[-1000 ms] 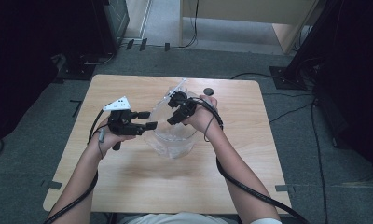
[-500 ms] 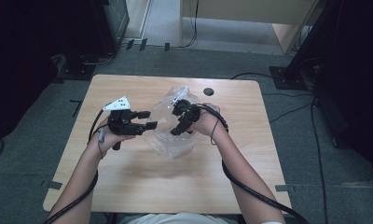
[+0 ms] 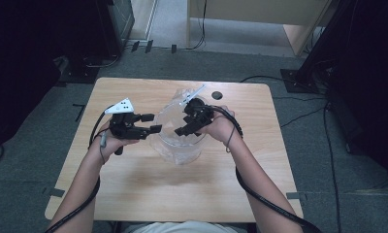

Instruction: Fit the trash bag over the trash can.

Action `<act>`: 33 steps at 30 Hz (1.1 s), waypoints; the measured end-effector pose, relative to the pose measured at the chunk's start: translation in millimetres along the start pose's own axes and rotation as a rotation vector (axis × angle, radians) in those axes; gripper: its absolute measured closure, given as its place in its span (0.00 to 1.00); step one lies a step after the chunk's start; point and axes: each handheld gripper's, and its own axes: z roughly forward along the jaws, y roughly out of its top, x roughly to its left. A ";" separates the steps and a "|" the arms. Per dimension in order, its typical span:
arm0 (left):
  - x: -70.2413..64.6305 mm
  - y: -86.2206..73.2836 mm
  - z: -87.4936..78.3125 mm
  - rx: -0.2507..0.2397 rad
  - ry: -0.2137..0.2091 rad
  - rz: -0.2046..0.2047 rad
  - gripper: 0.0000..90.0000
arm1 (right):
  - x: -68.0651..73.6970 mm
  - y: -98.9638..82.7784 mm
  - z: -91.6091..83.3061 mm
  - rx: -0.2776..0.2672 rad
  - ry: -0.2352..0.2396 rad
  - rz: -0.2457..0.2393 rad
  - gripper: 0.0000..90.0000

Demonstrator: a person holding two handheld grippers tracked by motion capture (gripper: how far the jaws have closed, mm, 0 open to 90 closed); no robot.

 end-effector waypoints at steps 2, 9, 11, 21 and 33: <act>-0.1 2.1 -2.9 0.003 0.008 0.001 0.42 | 1.8 -0.7 -5.4 -0.023 0.006 -0.005 0.38; -2.1 6.8 -9.4 0.022 0.014 0.001 0.42 | 7.5 -4.1 -25.0 -0.103 -0.001 -0.027 0.35; -2.2 7.4 -10.7 0.025 0.019 -0.002 0.42 | 8.6 -5.9 -30.3 -0.119 -0.001 -0.027 0.33; -2.8 9.9 -18.0 0.049 0.039 0.015 0.42 | 7.6 -22.4 -49.9 -0.159 -0.019 -0.054 0.29; 2.3 6.5 -27.3 0.041 0.059 0.029 0.42 | -2.8 -56.4 -69.7 -0.204 -0.059 -0.029 0.29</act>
